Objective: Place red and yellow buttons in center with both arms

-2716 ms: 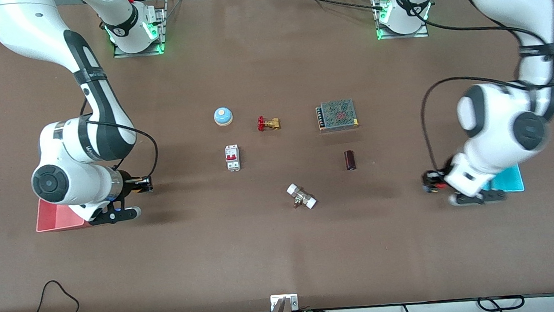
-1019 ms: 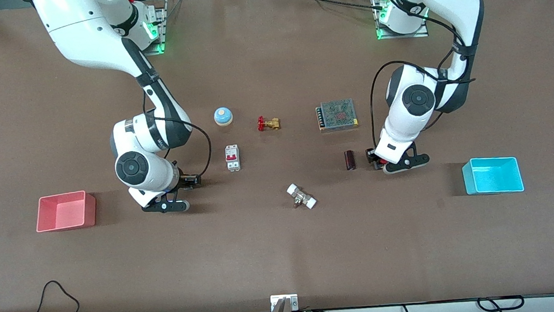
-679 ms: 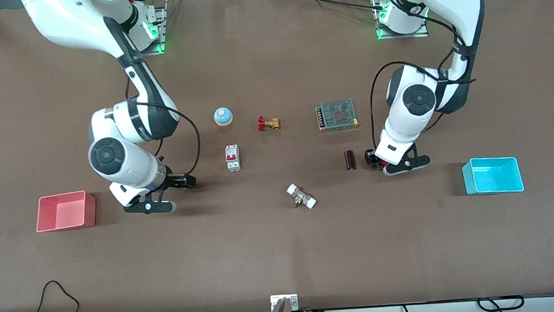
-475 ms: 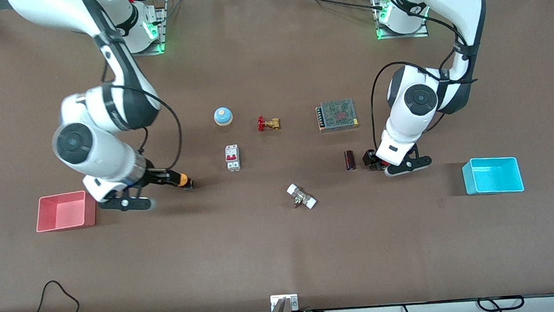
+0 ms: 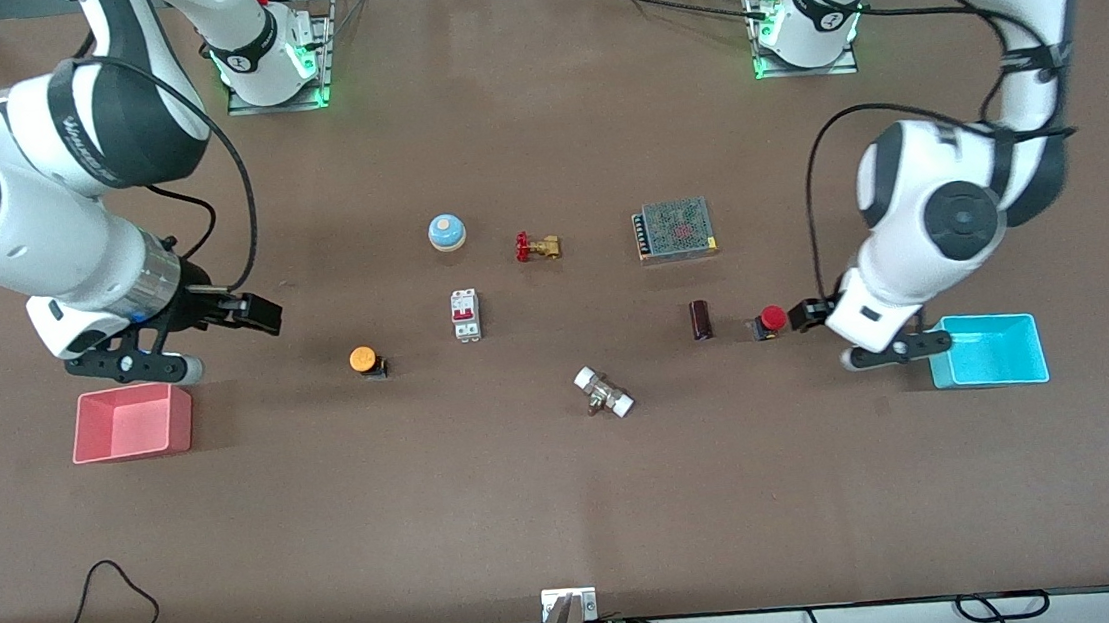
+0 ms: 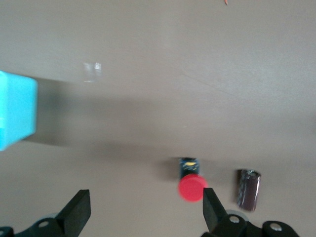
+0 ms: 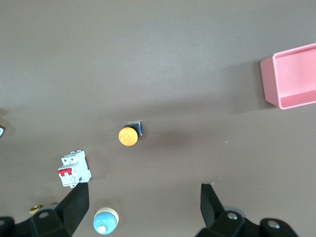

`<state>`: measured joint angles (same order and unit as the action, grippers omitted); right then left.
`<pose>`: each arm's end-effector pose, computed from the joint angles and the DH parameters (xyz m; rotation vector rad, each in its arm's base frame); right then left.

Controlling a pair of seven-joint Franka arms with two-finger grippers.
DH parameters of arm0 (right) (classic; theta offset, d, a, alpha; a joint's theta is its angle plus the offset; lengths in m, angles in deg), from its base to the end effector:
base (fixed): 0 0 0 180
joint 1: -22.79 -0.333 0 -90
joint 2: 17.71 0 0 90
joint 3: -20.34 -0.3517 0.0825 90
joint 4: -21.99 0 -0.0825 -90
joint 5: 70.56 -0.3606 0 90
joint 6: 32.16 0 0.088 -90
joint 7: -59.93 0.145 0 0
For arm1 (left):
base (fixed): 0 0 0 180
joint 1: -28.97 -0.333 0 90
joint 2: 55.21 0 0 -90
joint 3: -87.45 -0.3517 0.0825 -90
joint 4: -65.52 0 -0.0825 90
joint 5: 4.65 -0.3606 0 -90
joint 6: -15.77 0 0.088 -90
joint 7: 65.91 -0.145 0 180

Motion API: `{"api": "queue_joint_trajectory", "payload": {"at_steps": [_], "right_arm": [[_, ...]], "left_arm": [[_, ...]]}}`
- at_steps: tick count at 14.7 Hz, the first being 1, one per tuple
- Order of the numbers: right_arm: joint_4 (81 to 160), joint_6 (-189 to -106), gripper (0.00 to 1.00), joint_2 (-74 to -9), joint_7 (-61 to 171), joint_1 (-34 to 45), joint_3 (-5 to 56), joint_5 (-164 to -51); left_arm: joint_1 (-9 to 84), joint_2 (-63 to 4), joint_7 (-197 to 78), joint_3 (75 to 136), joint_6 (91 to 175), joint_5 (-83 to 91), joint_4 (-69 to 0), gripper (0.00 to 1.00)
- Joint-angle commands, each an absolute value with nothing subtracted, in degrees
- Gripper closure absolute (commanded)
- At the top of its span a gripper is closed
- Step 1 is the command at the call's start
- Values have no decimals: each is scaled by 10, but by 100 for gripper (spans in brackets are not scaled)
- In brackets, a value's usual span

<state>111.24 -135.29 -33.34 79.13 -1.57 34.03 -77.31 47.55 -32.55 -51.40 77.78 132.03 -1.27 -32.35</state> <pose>0.6099 0.1453 0.4932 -3.0870 0.2617 0.0537 0.6307 -0.1148 0.3655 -3.1080 -0.1791 0.1001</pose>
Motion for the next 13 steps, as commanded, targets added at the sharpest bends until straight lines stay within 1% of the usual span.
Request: {"api": "queue_joint_trajectory", "payload": {"at_steps": [1,4,5,8,9,10,11,13], "right_arm": [[1080,-1324,0,-336,789,-18,355,-773],[1056,-1287,0,-327,773,-4,370,-750],[1045,-1281,0,-319,759,24,365,-750],[1029,-1225,0,-299,676,155,294,-750],[1029,-1219,0,-291,654,185,276,-748],[1029,-1215,0,-289,634,194,275,-743],[1029,-1197,0,-285,614,195,277,-729],[1048,-1195,0,-264,605,195,275,-711]], "left_arm": [[433,-335,-577,784,1238,-4,-269,0],[389,-365,-653,782,1158,15,-234,0],[379,-379,-661,782,1138,15,-229,0],[350,-421,-651,790,1092,15,-225,0],[312,-428,-654,824,1081,15,-225,0],[286,-440,-651,857,1073,15,-224,0],[277,-448,-650,866,1067,14,-223,0],[275,-463,-651,868,1039,13,-221,0]]}}
